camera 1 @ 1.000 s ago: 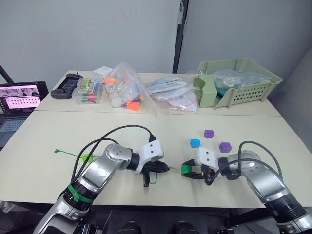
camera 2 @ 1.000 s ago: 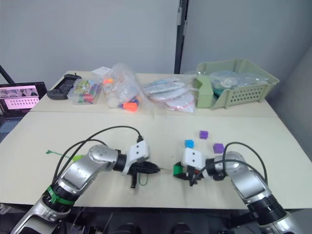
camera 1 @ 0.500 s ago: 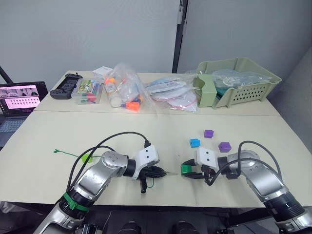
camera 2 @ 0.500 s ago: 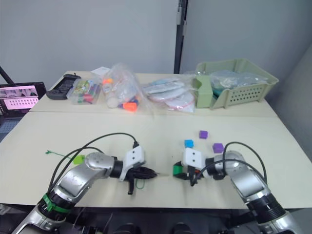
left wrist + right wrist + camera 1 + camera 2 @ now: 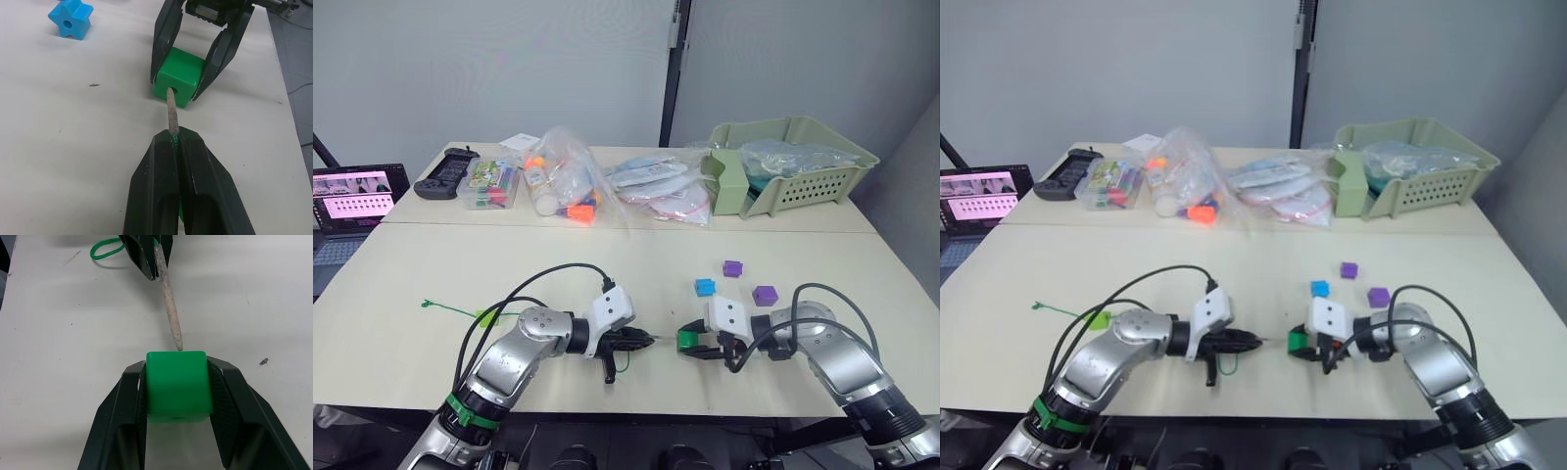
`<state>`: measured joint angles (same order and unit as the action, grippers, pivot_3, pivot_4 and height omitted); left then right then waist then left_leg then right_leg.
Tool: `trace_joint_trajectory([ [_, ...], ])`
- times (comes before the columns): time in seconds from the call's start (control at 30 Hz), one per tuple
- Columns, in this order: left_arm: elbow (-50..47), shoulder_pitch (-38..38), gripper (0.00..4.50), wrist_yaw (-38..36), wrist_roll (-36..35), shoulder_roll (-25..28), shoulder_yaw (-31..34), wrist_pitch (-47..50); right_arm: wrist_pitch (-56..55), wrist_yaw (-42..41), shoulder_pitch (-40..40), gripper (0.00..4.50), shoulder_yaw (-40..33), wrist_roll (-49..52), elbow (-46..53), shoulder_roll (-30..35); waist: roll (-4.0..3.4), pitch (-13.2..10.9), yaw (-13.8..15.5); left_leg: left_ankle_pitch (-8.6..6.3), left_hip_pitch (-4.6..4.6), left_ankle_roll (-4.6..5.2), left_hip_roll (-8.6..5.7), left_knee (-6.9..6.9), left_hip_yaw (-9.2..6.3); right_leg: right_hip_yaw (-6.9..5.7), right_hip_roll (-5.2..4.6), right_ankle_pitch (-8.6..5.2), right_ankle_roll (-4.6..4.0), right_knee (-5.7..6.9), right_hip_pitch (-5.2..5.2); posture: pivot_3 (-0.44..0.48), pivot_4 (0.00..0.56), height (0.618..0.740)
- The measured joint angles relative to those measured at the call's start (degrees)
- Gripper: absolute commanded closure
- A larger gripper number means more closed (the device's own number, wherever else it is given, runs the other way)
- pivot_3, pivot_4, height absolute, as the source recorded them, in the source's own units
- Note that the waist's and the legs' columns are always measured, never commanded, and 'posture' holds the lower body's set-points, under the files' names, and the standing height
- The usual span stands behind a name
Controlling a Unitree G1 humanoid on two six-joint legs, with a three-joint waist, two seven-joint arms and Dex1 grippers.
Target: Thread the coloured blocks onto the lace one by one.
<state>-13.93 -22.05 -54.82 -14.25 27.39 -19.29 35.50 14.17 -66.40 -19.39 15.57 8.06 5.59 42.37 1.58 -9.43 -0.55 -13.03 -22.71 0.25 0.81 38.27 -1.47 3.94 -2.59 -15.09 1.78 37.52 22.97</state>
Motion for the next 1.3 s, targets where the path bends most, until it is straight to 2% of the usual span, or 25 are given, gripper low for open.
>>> trace_joint_trajectory([
  [0.63,1.0,-1.7,4.50,-0.2,0.2,-0.3,-1.9,0.0,1.6,0.2,0.5,3.32,-0.4,0.0,1.8,0.0,0.00,0.0,0.1,0.00,-0.03,0.00,-0.01,0.00,0.00,0.00,0.00,0.00,0.00,-0.03,0.01,0.000,0.150,0.740],
  [0.9,2.3,-3.7,4.50,0.2,0.8,-3.2,-3.6,-0.2,3.2,0.2,0.7,3.32,-0.5,0.0,2.4,0.1,0.00,0.0,0.3,0.00,-0.04,0.00,-0.02,0.00,0.00,-0.01,-0.01,0.00,0.01,-0.08,-0.02,0.000,0.150,0.740],
  [1.1,4.4,-4.9,4.50,0.2,1.8,-6.6,-6.0,-0.3,4.4,0.2,0.7,3.32,-0.6,0.0,2.3,0.2,0.00,0.0,0.5,0.00,0.42,0.00,-0.01,-0.11,-0.01,-0.06,-0.02,0.03,0.11,-0.51,-0.67,0.000,0.150,0.740],
  [1.17,5.6,-5.2,4.50,-0.5,1.9,-7.9,-7.1,-0.3,4.9,0.2,0.6,3.32,-0.8,-0.1,2.3,0.3,0.00,0.0,0.8,0.00,0.45,0.00,-0.02,-0.11,0.00,-0.05,-0.03,-0.06,0.37,-0.60,-0.73,0.000,0.150,0.740],
  [1.3,6.1,-5.4,4.50,-0.8,2.0,-8.7,-8.4,-0.2,4.9,0.3,0.5,3.32,-0.7,-0.1,2.5,0.3,0.00,0.0,0.5,-0.01,0.44,0.00,0.02,-0.12,0.01,-0.02,0.00,-0.05,0.38,-0.60,-0.70,0.000,0.150,0.740],
])
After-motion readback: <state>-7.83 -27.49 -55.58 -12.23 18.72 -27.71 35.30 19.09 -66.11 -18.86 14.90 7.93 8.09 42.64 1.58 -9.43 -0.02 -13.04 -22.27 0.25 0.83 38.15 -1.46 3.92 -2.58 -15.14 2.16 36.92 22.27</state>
